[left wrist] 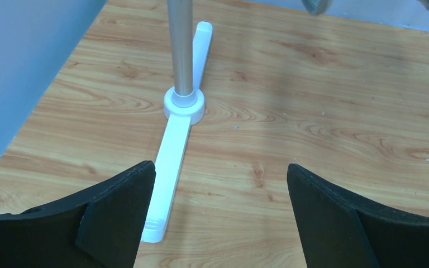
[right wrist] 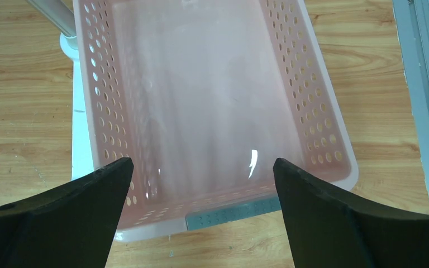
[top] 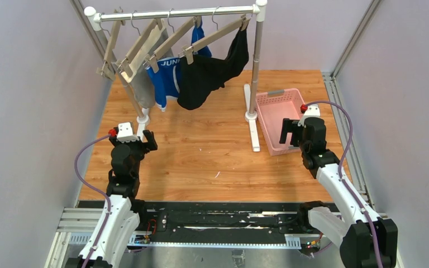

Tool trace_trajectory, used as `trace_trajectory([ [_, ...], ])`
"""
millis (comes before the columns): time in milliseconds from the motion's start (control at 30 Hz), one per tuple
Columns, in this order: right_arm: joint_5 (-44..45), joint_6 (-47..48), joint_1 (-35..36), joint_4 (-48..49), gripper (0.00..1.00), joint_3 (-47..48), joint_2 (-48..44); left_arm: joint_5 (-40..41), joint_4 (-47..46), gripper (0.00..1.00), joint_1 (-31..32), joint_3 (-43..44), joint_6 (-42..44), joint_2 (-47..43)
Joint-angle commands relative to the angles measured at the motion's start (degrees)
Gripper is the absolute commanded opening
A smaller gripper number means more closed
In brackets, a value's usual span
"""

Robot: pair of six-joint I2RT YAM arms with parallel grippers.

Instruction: Remove the underwear clipped to the hanger

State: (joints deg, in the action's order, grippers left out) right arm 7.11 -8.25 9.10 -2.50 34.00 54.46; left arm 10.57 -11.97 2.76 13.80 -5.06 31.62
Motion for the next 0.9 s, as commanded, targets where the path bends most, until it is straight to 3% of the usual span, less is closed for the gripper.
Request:
trace_trajectory([
  [0, 0.3, -1.2, 1.2, 0.0, 0.99, 0.0, -0.2, -2.6, 0.0, 0.98, 0.3, 0.9, -0.5, 0.2],
  [367, -1.2, -1.8, 1.3, 0.9, 0.99, -0.6, -0.5, -2.5, -0.5, 0.98, 4.9, 4.3, -0.2, 7.3],
  [533, -1.4, -2.1, 1.3, -0.3, 0.99, 0.4, 0.1, -0.9, 0.6, 0.98, 10.8, 9.2, 2.1, 11.2],
  [700, -1.8, -1.6, 1.4, -1.5, 0.99, 1.6, 0.3, -2.1, 7.9, 0.98, 17.5, 20.2, 1.1, 17.3],
  [767, -1.7, -1.4, 1.6, -1.6, 0.99, 1.4, -0.5, -7.0, 12.7, 0.98, 19.0, 25.5, 1.5, 21.4],
  [867, -1.2, -1.0, 1.7, -1.5, 0.99, 1.1, -1.7, -6.2, 22.0, 0.98, 24.3, 33.2, 3.0, 26.0],
])
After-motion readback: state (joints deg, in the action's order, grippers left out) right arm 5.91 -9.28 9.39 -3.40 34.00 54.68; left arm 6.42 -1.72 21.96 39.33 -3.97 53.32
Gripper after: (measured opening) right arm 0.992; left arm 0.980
